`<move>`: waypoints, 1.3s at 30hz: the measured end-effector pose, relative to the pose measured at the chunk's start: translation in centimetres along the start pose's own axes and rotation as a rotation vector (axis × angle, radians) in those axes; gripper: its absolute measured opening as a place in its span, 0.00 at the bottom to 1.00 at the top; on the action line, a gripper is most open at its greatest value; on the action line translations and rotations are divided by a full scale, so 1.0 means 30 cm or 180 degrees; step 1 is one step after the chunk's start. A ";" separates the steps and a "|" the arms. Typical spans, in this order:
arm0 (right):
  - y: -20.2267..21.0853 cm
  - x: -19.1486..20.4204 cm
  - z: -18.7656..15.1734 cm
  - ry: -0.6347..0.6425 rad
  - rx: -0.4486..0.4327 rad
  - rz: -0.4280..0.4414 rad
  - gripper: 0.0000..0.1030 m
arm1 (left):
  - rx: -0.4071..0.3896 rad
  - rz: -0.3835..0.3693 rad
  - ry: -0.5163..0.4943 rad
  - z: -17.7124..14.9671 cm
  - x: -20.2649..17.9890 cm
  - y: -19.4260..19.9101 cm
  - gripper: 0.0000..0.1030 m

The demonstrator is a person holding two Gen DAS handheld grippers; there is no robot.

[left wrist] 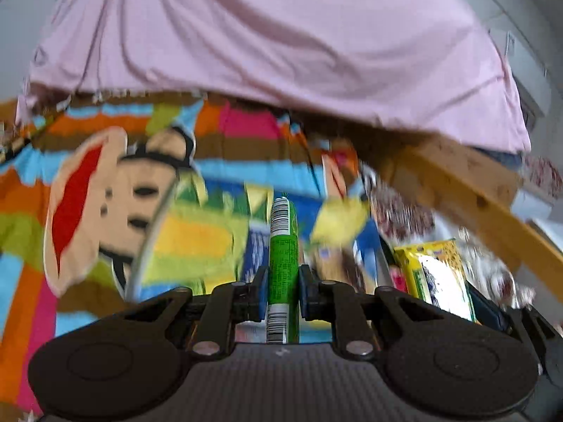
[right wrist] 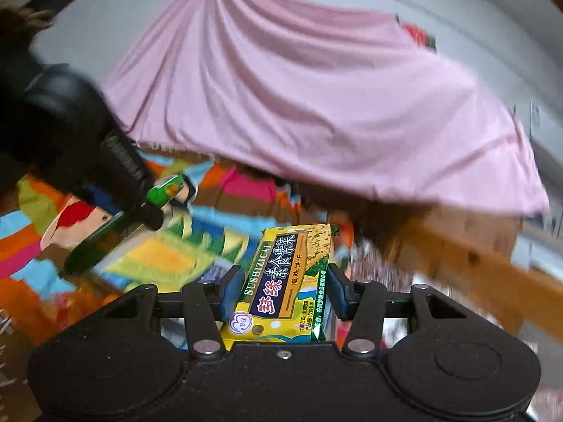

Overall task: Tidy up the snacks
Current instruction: 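Lower the green tube into the tray with the left tool while the right tool places the biscuit pack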

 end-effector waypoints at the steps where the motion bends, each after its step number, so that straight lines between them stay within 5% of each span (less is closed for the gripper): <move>1: -0.020 -0.004 0.008 -0.0007 -0.0061 -0.0009 0.51 | -0.0073 0.0020 -0.0007 0.025 0.003 -0.012 0.18; 11: -0.293 -0.029 0.010 -0.0336 -0.0151 0.0001 0.51 | -0.0376 0.0160 0.0085 0.170 0.049 -0.258 0.18; 21: -0.527 -0.010 -0.123 -0.0449 0.0382 0.0171 0.51 | -0.0018 0.0276 0.0257 0.083 0.100 -0.506 0.18; 29: -0.571 0.042 -0.201 -0.0432 0.0793 0.0348 0.51 | 0.0269 0.0424 0.0351 0.012 0.147 -0.613 0.18; 39: -0.579 0.083 -0.217 -0.0273 0.0855 0.0358 0.52 | 0.0392 0.0485 0.0311 -0.052 0.152 -0.640 0.18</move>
Point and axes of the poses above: each gripper's, at about its wrist camera, not at the fingertips, and y roughly against the way its jaws point, x to its left, z to its top, the point moved 4 cm from there along -y, roughly the way its jaws point, and after that the axes turned 1 degree about x, right-handed, at the moved point
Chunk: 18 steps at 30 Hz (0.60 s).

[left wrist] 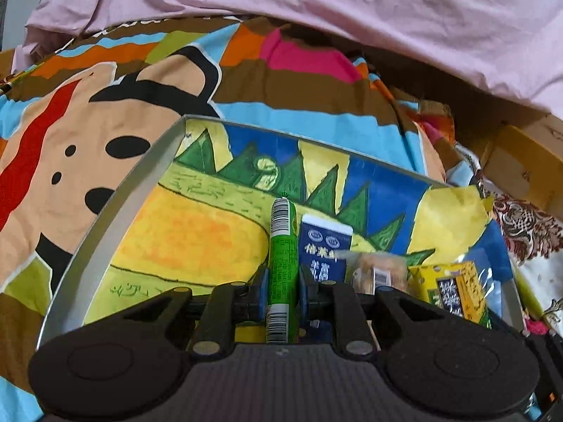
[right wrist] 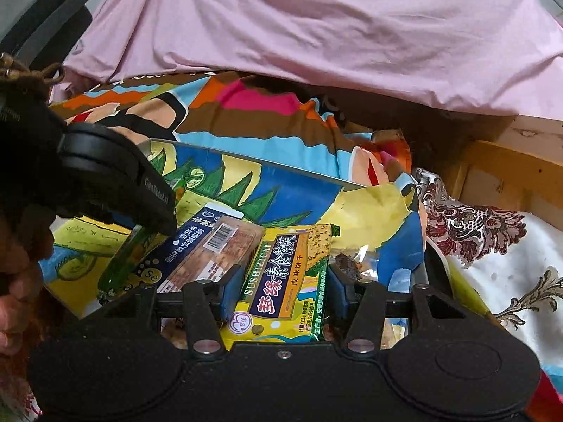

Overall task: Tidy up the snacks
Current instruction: 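Lower the green tube into the tray with the left tool while the right tool places the biscuit pack, then open both tools and lift them away from the tray toward the loose snacks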

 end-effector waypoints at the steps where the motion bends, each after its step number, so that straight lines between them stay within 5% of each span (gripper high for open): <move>1: -0.001 0.002 -0.001 0.0013 0.0002 -0.0006 0.52 | 0.0005 0.0003 -0.0002 -0.005 0.000 -0.002 0.18; 10: -0.002 0.015 -0.003 0.0114 0.0007 -0.0080 0.60 | -0.0017 0.0002 0.0000 -0.022 0.006 -0.002 0.23; 14: 0.005 0.005 0.001 0.0058 -0.0018 -0.0092 0.69 | -0.0053 -0.0035 0.0050 -0.023 0.024 0.009 0.31; 18: 0.041 -0.004 0.023 -0.0005 -0.0150 -0.0064 0.83 | -0.0139 -0.0136 0.0101 -0.017 0.034 0.043 0.50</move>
Point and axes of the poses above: each gripper's, at about its wrist camera, not at the fingertips, and y roughly against the way its jaws point, x to its left, z to its top, the point moved 4 cm from there along -y, roughly the way its jaws point, and after that the axes turned 1 degree about x, right-handed, at the moved point
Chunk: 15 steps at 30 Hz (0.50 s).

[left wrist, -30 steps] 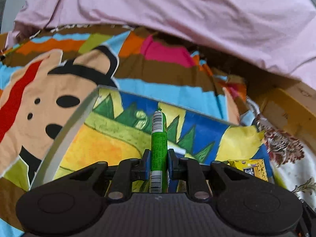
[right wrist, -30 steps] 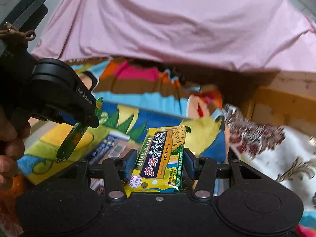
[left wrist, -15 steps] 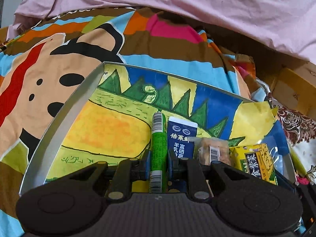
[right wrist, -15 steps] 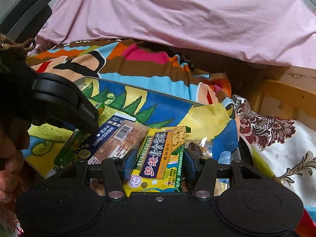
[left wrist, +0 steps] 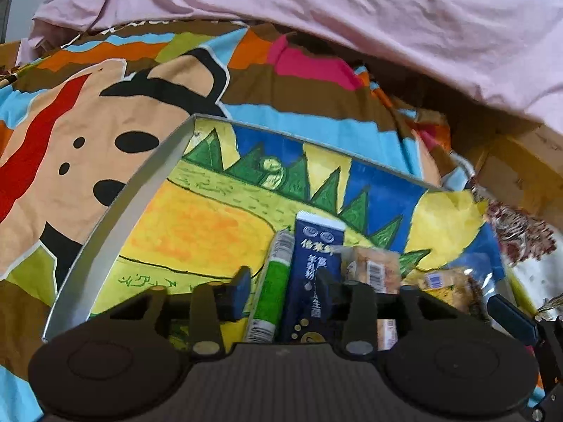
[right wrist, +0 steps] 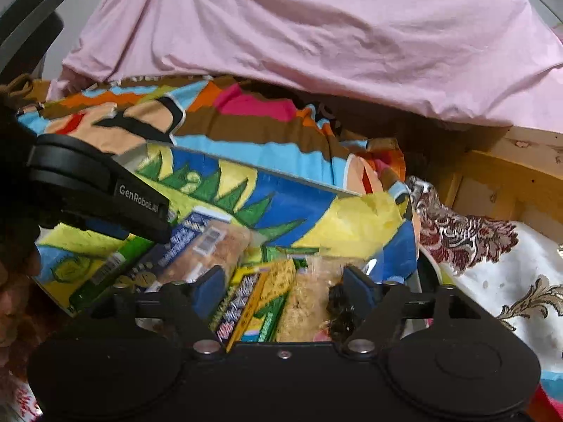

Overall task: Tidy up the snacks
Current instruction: 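Open both tools and lift them away from the tray toward the loose snacks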

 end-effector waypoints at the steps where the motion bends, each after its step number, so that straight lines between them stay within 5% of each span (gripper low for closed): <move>1: 0.012 -0.003 0.009 -0.0022 -0.0027 -0.0005 0.84 | -0.0035 -0.0035 0.0011 0.004 0.000 0.015 0.53; 9: 0.166 -0.044 0.098 -0.0166 -0.0242 -0.0125 0.96 | -0.0379 -0.0224 -0.0032 0.044 -0.015 0.192 0.85; 15: 0.337 -0.077 0.160 -0.0294 -0.0436 -0.0250 0.99 | -0.0649 -0.0207 0.0012 0.086 -0.001 0.372 0.97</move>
Point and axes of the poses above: each gripper's, at about its wrist camera, not at the fingertips, and y roughly against the way its jaws point, x to its left, z to its top, the point moved 4 cm from there along -y, roughly the way its jaws point, and after that the axes turned 1 degree about x, right-handed, at the moved point
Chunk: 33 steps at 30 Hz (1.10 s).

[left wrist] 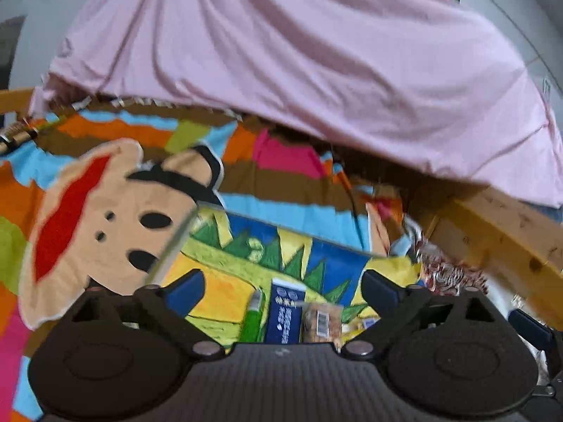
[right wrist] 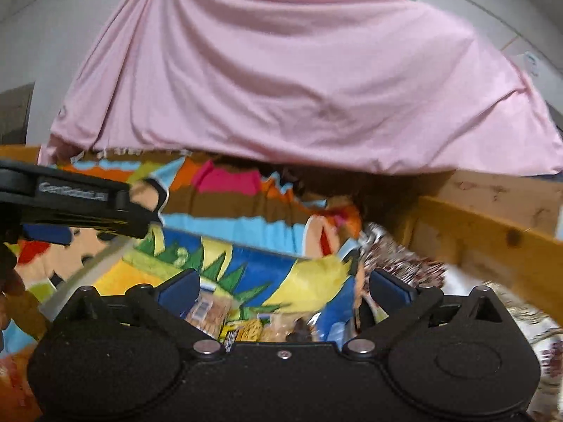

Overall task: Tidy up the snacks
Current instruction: 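Open both tools and lift them away from the tray toward the loose snacks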

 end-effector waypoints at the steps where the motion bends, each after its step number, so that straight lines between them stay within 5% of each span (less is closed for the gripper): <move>1: 0.031 -0.006 0.014 -0.0024 -0.0037 -0.0012 0.99 | -0.0043 0.0016 0.0004 0.011 0.003 0.032 0.98; 22: 0.620 0.015 0.048 0.0013 -0.0516 -0.0105 0.99 | -0.0453 0.0076 -0.0124 -0.062 0.093 0.605 0.99; 33: 0.789 0.123 -0.070 0.0252 -0.0216 0.0147 0.99 | -0.0345 0.0117 -0.0260 -0.187 0.160 0.745 1.00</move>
Point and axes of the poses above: each gripper's, at about its wrist camera, not at the fingertips, and y roughly against the way its jaws point, x to its left, z to its top, the point moved 4 cm from there along -y, roughly the way its jaws point, and after that the axes turned 1 degree about x, right-handed, at the moved point
